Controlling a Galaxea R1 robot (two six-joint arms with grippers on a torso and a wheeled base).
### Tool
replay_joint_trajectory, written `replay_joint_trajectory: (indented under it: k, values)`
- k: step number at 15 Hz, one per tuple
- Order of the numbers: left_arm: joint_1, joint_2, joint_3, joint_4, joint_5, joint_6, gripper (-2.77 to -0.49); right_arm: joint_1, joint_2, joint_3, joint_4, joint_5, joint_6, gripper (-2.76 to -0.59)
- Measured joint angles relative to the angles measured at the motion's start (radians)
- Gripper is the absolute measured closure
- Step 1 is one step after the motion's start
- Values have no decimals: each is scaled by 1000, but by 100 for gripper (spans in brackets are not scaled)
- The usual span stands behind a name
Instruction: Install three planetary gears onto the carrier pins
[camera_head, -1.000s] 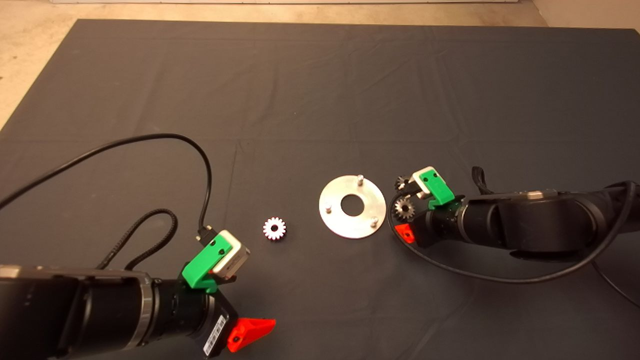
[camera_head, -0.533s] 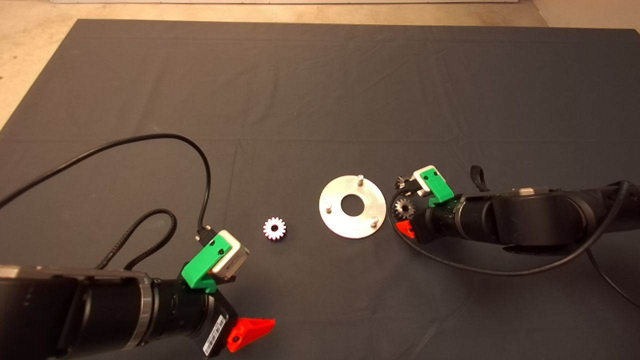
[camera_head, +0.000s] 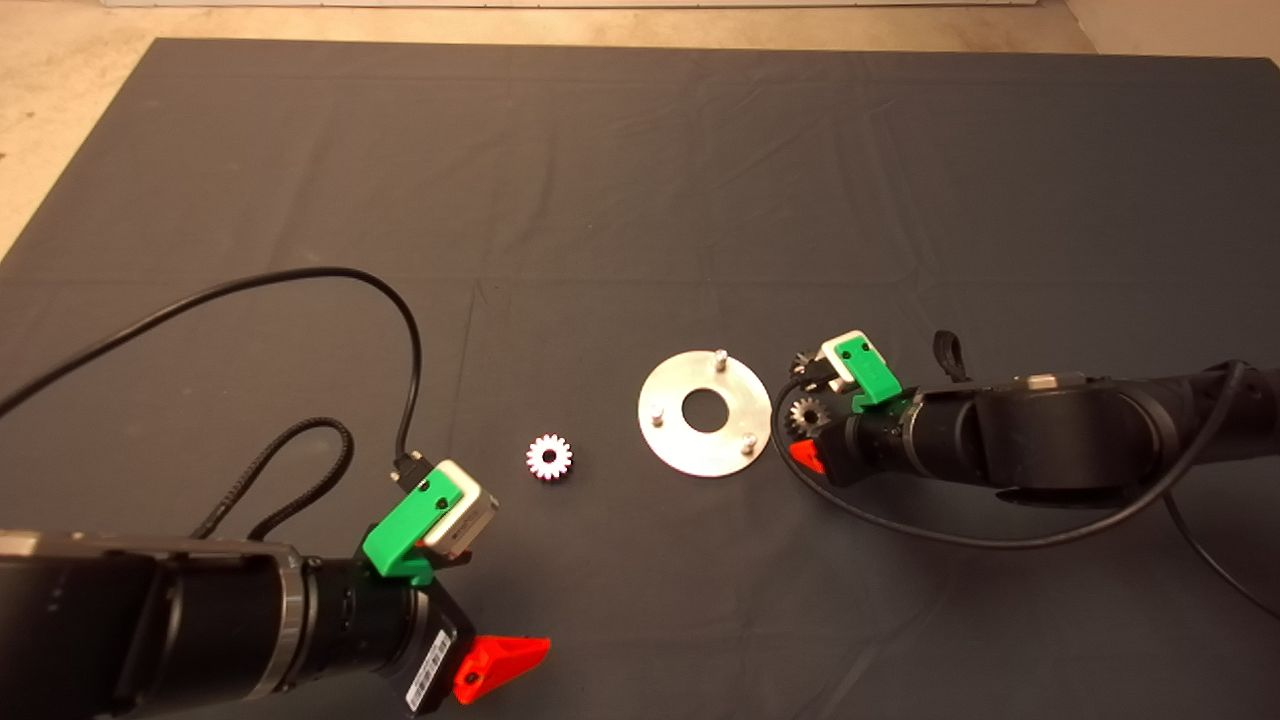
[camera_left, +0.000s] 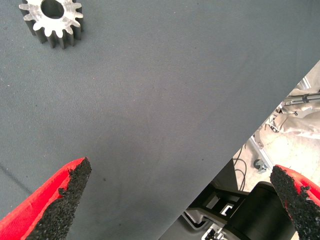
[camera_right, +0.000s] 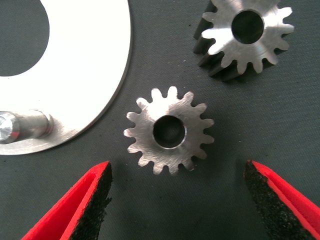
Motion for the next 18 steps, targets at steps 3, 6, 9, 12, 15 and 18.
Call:
replay_joint_trajectory:
  k: [3,6,9,12,15,18]
  values:
    - [0,0,0,0,0,0,-262,0,6,0,0,0,0,-186]
    - [0,0,0,0,0,0,-262,0,9,0,0,0,0,-168]
    - [0,0,0,0,-9,0,-262,0,9,-1,0,0,0,-167]
    - [0,0,0,0,-11,0,-262,0,9,-9,0,0,0,-167]
    - [0,0,0,0,-11,0,-262,0,9,-27,-1,0,-3,-167]
    - [0,0,0,0,-11,0,-262,0,11,-47,0,8,-10,-156]
